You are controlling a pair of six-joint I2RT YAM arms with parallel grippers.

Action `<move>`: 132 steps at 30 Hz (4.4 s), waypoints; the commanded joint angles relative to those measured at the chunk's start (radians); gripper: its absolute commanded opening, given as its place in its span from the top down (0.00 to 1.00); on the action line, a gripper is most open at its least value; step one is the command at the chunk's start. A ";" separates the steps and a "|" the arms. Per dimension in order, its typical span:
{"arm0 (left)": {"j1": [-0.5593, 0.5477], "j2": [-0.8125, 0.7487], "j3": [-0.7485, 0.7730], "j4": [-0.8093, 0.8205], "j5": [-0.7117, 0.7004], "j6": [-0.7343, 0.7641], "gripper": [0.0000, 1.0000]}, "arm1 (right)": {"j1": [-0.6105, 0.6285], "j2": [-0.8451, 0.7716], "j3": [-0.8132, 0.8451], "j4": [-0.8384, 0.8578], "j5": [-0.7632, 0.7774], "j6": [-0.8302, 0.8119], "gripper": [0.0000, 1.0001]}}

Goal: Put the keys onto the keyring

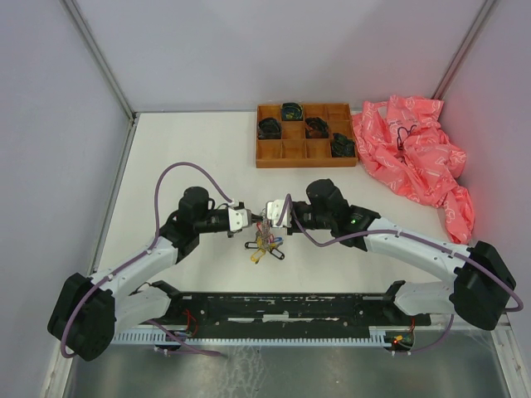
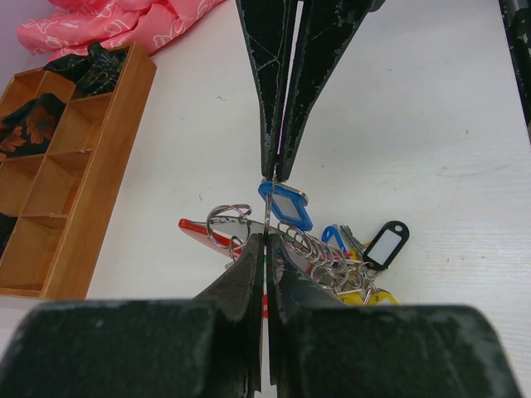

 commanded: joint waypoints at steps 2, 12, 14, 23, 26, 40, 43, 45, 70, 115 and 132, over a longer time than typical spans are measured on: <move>0.001 -0.028 0.007 0.045 0.011 0.030 0.97 | 0.005 -0.010 0.010 0.041 -0.002 0.025 0.99; 0.000 -0.031 0.008 0.045 0.016 0.030 0.97 | 0.006 -0.002 0.014 0.045 -0.007 0.030 0.99; 0.001 -0.032 0.008 0.045 0.019 0.030 0.97 | 0.006 -0.001 0.015 0.048 -0.006 0.031 0.99; 0.002 -0.028 0.008 0.045 0.025 0.030 0.97 | 0.008 0.007 0.017 0.055 -0.003 0.036 0.99; 0.002 -0.029 0.008 0.045 0.025 0.030 0.97 | 0.009 0.010 0.017 0.058 0.002 0.037 0.99; 0.001 -0.029 0.008 0.045 0.020 0.030 0.97 | 0.009 0.000 0.014 0.058 0.021 0.039 0.99; 0.001 -0.031 0.008 0.043 0.020 0.030 0.97 | 0.010 0.002 0.015 0.061 0.016 0.041 0.99; 0.001 -0.030 0.010 0.043 0.020 0.031 0.97 | 0.010 0.003 0.016 0.060 0.015 0.041 0.99; 0.001 -0.025 0.025 0.003 0.032 0.053 0.97 | 0.021 -0.012 0.012 0.031 0.041 0.016 0.99; 0.001 -0.025 0.024 0.005 0.045 0.045 0.97 | 0.037 0.000 0.027 0.035 0.050 0.005 0.99; 0.002 -0.021 0.028 0.003 0.052 0.048 0.97 | 0.038 0.013 0.030 0.048 0.063 0.003 0.99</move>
